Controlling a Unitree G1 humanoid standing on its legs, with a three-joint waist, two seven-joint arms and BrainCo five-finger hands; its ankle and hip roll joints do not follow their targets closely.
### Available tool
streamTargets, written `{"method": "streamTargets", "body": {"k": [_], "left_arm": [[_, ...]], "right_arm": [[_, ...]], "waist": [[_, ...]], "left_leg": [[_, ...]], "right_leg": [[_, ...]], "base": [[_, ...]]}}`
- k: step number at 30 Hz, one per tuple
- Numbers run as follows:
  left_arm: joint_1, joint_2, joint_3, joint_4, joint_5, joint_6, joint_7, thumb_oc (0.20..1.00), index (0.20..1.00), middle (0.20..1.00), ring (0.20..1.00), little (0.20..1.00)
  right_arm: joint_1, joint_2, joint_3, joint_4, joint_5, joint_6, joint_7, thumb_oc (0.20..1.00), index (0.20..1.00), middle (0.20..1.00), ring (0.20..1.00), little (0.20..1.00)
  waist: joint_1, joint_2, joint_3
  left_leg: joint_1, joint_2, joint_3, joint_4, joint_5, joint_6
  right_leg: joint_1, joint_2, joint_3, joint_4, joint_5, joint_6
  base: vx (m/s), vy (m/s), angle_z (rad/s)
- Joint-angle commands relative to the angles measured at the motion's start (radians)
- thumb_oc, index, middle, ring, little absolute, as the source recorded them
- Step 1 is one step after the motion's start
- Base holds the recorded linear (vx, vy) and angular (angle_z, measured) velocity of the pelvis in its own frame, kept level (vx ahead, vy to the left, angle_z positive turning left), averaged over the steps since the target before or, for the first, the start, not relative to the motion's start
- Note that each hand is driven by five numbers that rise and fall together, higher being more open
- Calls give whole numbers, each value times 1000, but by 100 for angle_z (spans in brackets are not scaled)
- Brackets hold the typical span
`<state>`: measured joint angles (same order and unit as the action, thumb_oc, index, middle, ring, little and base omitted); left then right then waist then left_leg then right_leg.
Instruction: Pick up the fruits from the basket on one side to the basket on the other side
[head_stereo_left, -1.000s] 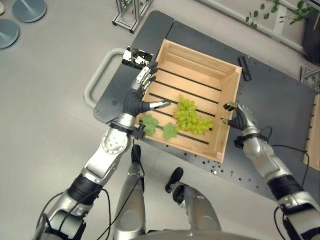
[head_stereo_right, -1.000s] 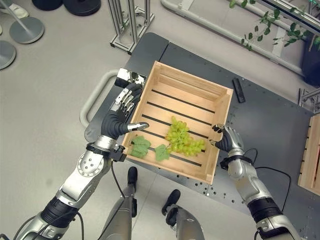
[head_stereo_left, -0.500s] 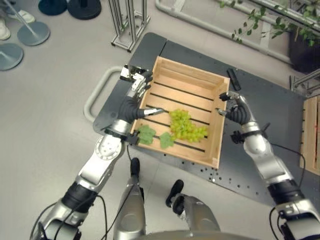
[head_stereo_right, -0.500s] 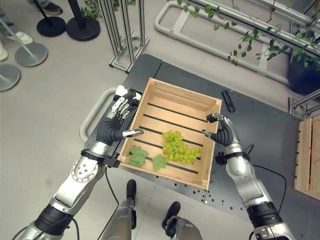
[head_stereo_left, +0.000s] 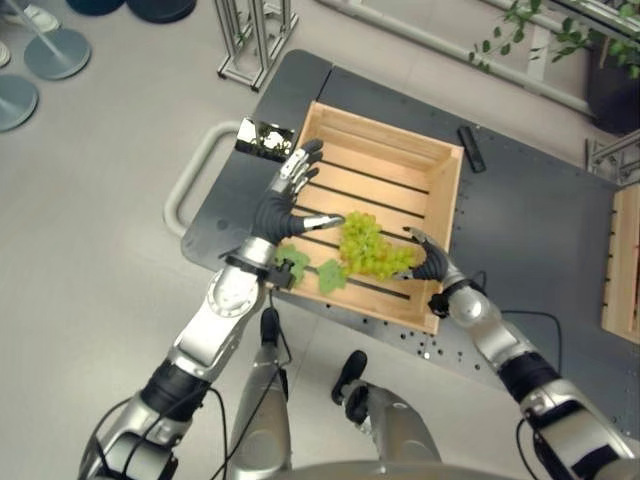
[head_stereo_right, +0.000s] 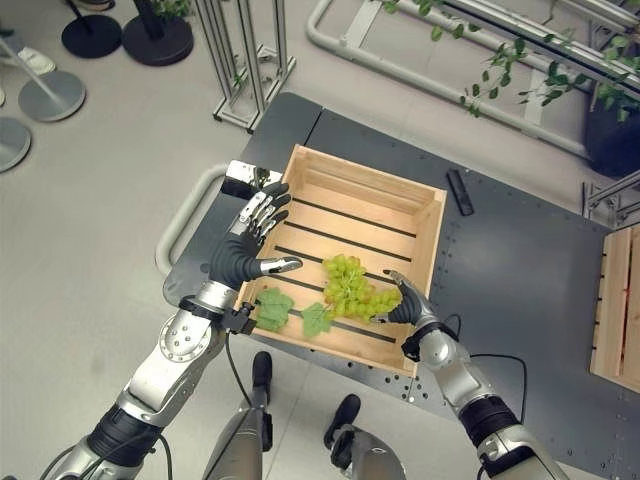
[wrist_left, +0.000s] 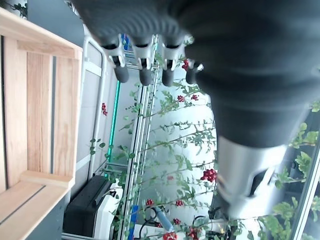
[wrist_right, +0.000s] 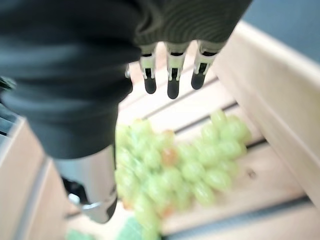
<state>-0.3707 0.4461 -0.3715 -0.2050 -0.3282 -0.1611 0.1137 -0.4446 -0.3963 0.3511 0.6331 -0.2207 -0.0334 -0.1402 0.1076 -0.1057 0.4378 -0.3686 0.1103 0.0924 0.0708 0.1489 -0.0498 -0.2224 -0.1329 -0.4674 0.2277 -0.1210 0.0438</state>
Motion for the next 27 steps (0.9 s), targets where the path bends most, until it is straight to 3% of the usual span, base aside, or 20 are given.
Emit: {"method": "streamTargets", "body": {"k": [1,17,27], "left_arm": [[-71,-11,15,-75,23,-25,23,1000,1000,1000,1000,1000],[-155,-66,-22,-60,62,-4,99,1000,1000,1000,1000,1000],[-190,-65,-53,-76,95,-5,138,1000,1000,1000,1000,1000]], "right_arm": [[-78,6,8,11,42,23,-25,1000,1000,1000,1000,1000],[-293,81,10,413,127,77,-146,1000,1000,1000,1000,1000],[-396,68,27,406,85,82,-225,1000,1000,1000,1000,1000]], "waist": [[25,-30,75],[36,-4,82],[32,17,82]], "left_leg": [[-21,30,-16,97,-88,-25],[-200,37,-53,164,-119,-29],[-232,22,-50,149,-114,-25]], "right_leg": [[7,-45,-11,-91,94,84],[-147,-46,-25,-32,75,86],[-183,-54,-26,-36,81,90]], "base": [[-44,-12,11],[3,0,4],[0,14,1]]}}
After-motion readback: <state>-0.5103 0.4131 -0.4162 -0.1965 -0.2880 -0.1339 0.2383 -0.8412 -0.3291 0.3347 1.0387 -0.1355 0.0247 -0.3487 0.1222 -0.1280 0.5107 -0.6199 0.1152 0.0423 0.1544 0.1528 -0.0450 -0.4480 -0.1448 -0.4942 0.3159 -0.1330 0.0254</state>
